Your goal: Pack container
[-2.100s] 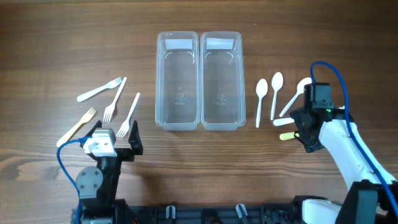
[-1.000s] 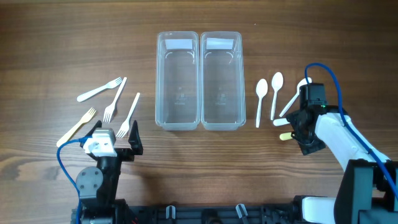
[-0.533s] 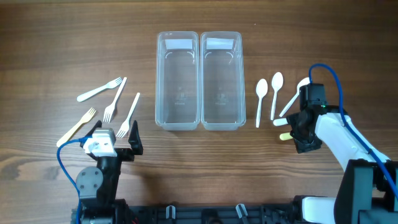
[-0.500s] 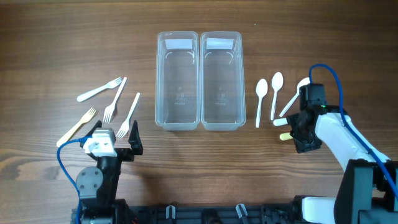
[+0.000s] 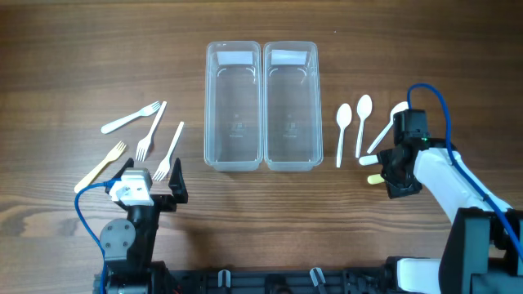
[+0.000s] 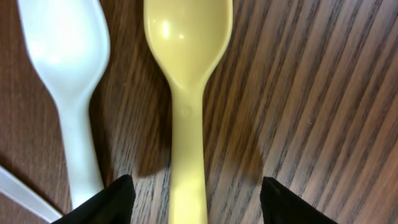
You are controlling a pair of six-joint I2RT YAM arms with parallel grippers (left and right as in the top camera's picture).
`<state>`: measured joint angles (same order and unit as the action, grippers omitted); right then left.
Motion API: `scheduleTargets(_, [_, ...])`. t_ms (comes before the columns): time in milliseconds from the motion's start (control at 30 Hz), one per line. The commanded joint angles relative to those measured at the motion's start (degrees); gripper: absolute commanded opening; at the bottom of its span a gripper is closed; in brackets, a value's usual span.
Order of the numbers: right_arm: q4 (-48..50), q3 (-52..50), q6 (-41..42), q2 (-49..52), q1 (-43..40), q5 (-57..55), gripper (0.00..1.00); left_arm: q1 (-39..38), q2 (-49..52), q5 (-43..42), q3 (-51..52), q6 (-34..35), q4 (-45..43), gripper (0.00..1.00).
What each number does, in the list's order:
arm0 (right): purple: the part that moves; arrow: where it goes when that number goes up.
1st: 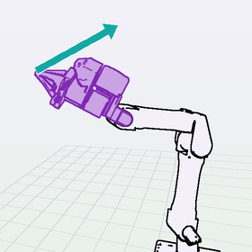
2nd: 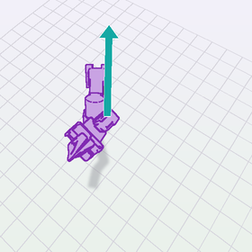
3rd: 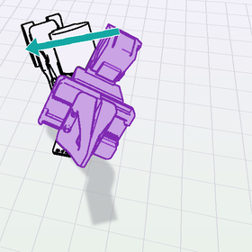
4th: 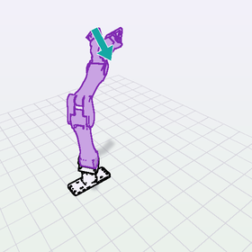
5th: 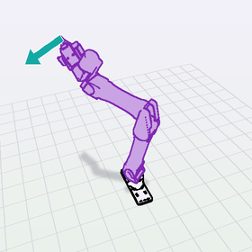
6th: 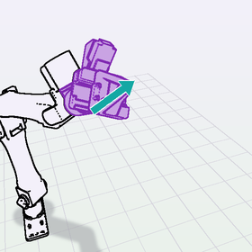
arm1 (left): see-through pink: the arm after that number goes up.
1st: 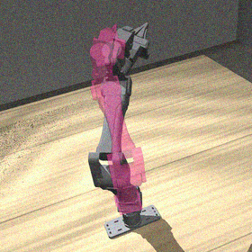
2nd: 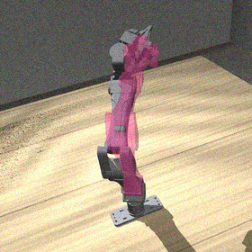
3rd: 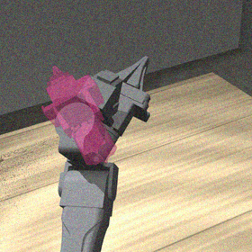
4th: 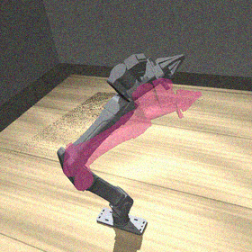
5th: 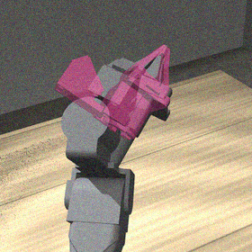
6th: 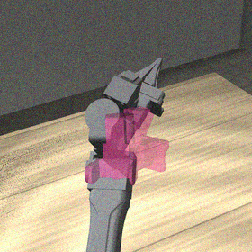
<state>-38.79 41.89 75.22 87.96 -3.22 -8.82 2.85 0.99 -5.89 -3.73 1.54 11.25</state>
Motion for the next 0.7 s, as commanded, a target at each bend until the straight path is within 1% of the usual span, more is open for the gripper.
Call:
scheduleTargets(0, [0.48, -0.39, 1.44, 2.01, -0.31, -0.72, 0.61, 0.04, -0.50, -0.09, 0.33, -1.09, -0.15, 1.00])
scheduleTargets(33, [0.59, -0.39, 1.44, 2.23, -0.52, -0.72, 0.58, 0.04, -0.50, -0.09, 0.33, -1.09, -0.15, 1.00])
scheduleTargets(67, [0.63, -0.39, 1.42, 2.47, -0.98, -0.76, 0.50, 0.04, -0.50, -0.09, 0.33, -1.09, -0.13, 1.00])
scheduleTargets(100, [0.61, -0.39, 1.38, 2.49, -1.44, -0.74, 0.44, 0.04, -0.50, -0.09, 0.33, -1.09, -0.15, 1.00])
scheduleTargets(200, [0.37, -0.39, 0.52, 2.47, -2.73, -0.72, 0.29, 0.04, -0.50, -0.09, 0.33, -1.09, -0.15, 1.00])
scheduleTargets(233, [0.39, -0.39, -0.57, 2.47, -3.21, -0.52, 0.21, 0.04, -0.50, -0.07, 0.33, -1.09, -0.15, 1.00])
scheduleTargets(333, [0.17, -0.39, -2.75, 2.47, -4.04, -0.57, 0.06, 0.04, -0.50, -0.07, 0.33, -1.09, -0.15, 1.00])
scheduleTargets(433, [0.26, -0.39, -4.24, 2.47, -4.04, -0.96, 0.04, 0.04, -0.50, -0.09, 0.33, -1.09, -0.15, 1.00])
scheduleTargets(567, [0.39, -0.37, -8.41, 2.27, -4.04, -1.27, 0.04, 0.04, -0.50, -0.07, 0.33, -1.09, -0.15, 1.00])
scheduleTargets(667, [0.17, -0.37, -9.25, 0.79, -4.04, -1.44, 0.04, 0.04, -0.50, -0.09, 0.33, -1.09, -0.15, 1.00])
